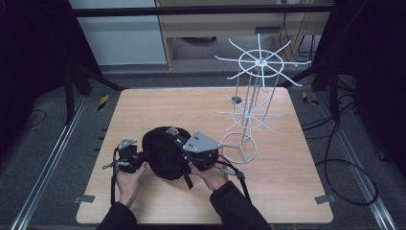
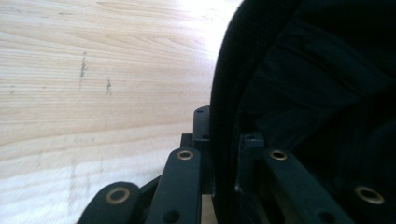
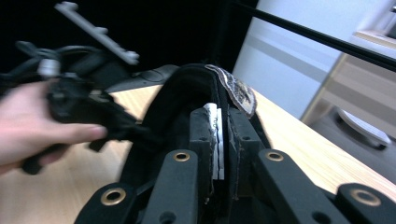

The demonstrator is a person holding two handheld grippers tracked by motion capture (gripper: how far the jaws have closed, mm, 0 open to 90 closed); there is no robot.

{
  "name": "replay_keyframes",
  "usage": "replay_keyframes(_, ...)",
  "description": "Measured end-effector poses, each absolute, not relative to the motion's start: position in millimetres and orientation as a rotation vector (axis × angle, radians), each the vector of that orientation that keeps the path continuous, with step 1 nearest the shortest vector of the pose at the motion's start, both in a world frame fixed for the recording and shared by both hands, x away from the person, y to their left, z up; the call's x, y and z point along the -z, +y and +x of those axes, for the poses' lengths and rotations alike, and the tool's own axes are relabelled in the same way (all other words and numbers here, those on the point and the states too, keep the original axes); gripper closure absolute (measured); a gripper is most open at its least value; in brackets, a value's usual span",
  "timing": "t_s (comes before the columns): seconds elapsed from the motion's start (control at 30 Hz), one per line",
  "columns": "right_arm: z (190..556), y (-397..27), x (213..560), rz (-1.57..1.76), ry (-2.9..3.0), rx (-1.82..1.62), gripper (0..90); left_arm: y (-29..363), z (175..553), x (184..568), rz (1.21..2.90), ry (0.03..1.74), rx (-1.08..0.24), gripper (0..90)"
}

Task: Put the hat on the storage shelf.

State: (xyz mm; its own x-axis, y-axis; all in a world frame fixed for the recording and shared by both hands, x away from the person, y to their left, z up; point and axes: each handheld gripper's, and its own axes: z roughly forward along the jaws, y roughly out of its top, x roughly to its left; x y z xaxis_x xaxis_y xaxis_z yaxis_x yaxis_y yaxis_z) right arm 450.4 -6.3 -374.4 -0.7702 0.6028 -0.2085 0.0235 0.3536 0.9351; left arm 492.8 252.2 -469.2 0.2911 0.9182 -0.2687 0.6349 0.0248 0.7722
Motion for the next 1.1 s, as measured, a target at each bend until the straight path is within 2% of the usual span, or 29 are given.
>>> replay_keyframes(0.43,436,5,410,0.432,2.247,-1.43,82.4,258,505,479,1.664,1.398,-0.425,79.4)
replay_keyframes(0.77,432,8,426,0.469,2.291,-1.348,82.2,274,493,471,1.682,1.355,-0.424,59.6)
replay_keyframes(0.9,429,10,431,0.467,2.295,-1.331,82.1,282,481,465,1.705,1.356,-0.449,57.4)
replay_keyframes(1.1,429,11,434,0.479,2.291,-1.335,81.6,284,453,443,1.644,1.271,-0.407,55.0)
